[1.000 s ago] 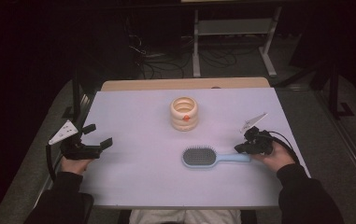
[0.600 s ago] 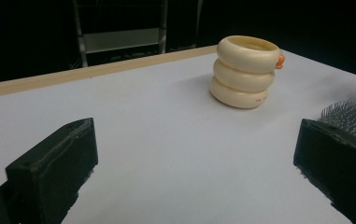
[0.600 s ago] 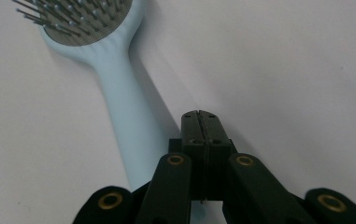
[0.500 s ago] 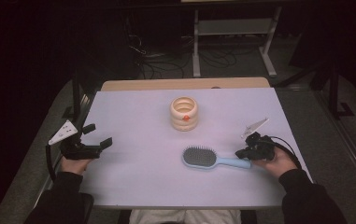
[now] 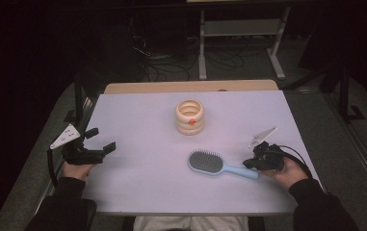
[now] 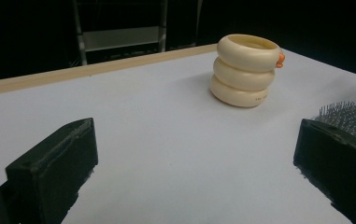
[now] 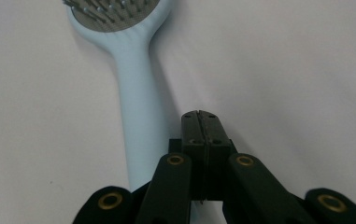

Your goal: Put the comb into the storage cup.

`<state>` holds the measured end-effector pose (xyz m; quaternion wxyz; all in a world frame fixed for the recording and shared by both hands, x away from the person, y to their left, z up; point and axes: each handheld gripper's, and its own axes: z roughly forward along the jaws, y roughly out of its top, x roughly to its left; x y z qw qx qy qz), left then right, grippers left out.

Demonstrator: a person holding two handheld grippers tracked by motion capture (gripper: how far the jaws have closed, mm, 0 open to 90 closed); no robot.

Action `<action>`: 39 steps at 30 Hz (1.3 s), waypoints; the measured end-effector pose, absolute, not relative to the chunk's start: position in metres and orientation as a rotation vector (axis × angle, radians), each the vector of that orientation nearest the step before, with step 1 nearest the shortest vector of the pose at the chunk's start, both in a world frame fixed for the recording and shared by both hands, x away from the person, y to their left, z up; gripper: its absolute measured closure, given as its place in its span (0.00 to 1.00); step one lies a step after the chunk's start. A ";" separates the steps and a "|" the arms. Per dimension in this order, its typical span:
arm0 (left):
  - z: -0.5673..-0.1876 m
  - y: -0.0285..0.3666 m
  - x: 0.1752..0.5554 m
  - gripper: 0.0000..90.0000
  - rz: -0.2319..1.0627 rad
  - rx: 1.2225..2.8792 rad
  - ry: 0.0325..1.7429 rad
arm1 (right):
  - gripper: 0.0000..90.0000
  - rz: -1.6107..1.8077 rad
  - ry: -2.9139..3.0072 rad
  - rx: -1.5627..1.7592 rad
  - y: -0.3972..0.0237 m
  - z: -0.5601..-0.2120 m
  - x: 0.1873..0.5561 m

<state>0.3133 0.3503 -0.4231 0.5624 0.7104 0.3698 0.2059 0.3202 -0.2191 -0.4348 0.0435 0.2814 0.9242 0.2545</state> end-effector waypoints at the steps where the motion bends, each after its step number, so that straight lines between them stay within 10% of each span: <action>1: -0.423 0.350 0.313 0.00 0.485 1.673 0.871 | 0.98 0.776 2.828 0.855 -0.219 -0.434 0.319; 29: -0.424 0.350 0.314 0.00 0.483 1.680 0.876 | 0.89 0.817 2.750 0.810 -0.232 -0.383 0.309; 39: -0.424 0.350 0.314 0.00 0.478 1.682 0.875 | 0.36 0.776 2.779 0.784 -0.214 -0.370 0.319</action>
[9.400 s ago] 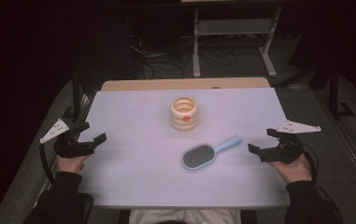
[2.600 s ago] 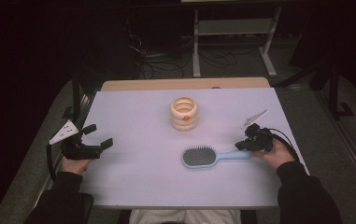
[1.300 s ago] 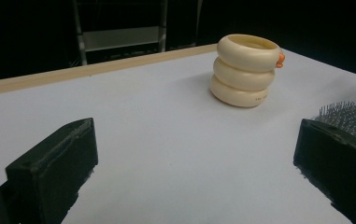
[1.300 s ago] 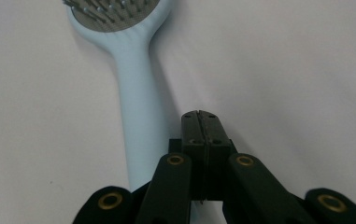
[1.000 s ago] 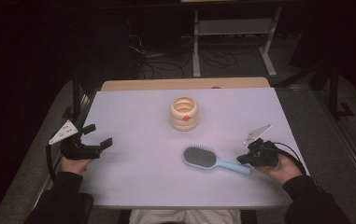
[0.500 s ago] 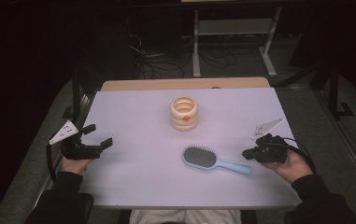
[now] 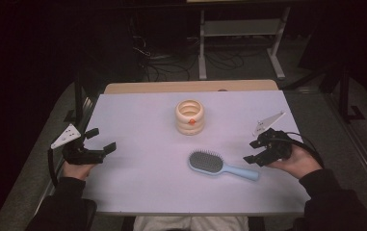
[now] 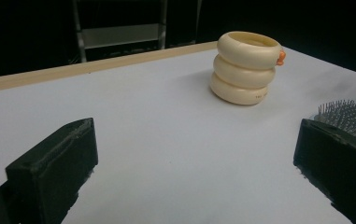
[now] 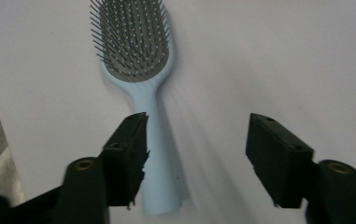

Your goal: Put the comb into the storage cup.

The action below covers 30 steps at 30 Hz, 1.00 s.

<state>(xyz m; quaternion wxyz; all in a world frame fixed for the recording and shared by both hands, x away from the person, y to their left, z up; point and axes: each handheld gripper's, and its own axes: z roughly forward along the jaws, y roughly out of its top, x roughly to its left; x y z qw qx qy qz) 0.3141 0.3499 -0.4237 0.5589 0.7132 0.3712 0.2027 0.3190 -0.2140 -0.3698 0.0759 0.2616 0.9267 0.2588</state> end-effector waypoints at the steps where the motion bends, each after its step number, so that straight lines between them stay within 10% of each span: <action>1: -0.424 0.350 0.314 0.00 0.478 1.682 0.875 | 0.32 0.769 2.776 0.785 -0.212 -0.370 0.320; 9: -0.424 0.350 0.314 0.00 0.477 1.683 0.875 | 0.00 0.800 2.824 0.747 -0.200 -0.374 0.326; 30: -0.424 0.350 0.314 0.00 0.471 1.681 0.869 | 0.00 0.780 2.864 0.726 -0.177 -0.396 0.346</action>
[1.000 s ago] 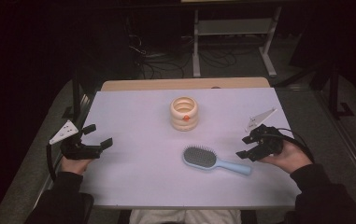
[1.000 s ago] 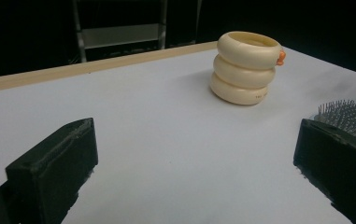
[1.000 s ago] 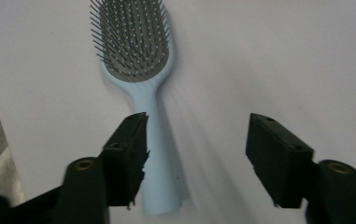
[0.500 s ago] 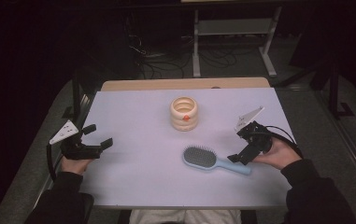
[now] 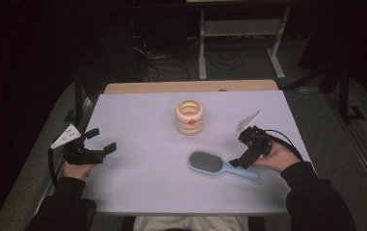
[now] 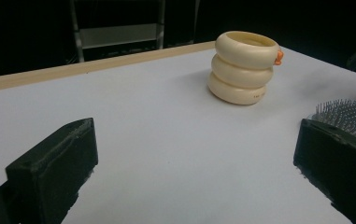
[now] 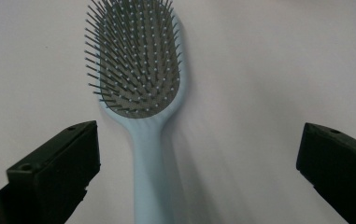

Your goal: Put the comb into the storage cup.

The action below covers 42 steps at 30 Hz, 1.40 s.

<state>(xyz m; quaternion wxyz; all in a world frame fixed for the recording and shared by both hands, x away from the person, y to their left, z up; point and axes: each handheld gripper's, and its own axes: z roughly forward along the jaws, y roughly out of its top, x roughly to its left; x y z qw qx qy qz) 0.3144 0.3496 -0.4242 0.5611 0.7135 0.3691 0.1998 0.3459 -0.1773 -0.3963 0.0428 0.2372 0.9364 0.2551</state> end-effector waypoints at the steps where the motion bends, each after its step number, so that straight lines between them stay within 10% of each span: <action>1: -0.424 0.350 0.314 0.00 0.470 1.682 0.869 | 0.00 0.777 2.867 0.722 -0.177 -0.397 0.346; 21: -0.424 0.350 0.314 0.00 0.466 1.681 0.867 | 0.05 0.741 2.943 0.690 -0.165 -0.420 0.346; 42: -0.424 0.349 0.315 0.00 0.460 1.685 0.864 | 0.36 0.694 2.964 0.598 -0.159 -0.435 0.329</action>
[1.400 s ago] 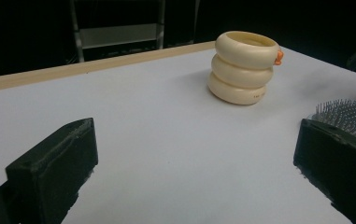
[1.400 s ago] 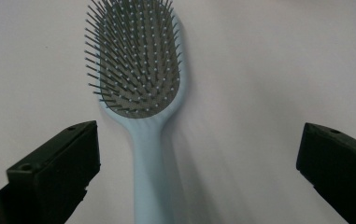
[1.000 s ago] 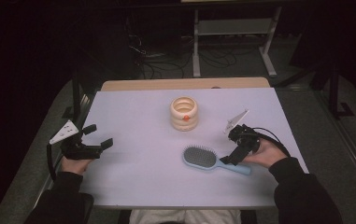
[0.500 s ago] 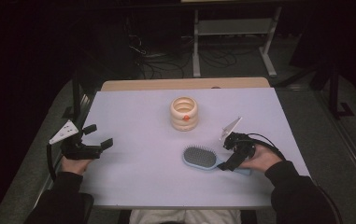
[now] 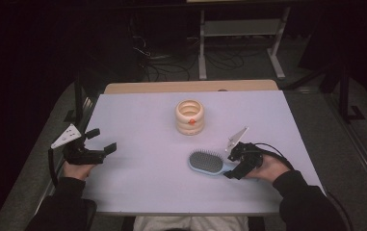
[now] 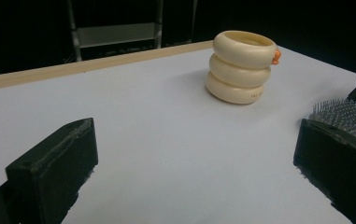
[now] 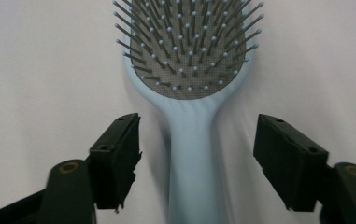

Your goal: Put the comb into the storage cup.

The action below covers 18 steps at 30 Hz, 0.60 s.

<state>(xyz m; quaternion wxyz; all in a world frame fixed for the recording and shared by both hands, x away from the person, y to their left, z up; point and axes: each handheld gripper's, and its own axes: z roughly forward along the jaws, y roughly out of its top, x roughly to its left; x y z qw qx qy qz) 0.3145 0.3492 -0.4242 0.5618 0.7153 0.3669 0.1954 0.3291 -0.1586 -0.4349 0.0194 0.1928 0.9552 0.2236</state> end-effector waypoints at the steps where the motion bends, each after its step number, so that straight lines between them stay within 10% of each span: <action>1: -0.424 0.349 0.315 0.00 0.460 1.685 0.864 | 0.38 0.690 2.966 0.598 -0.158 -0.435 0.329; 18: -0.424 0.348 0.314 0.00 0.462 1.688 0.861 | 0.57 0.615 2.952 0.557 -0.151 -0.440 0.324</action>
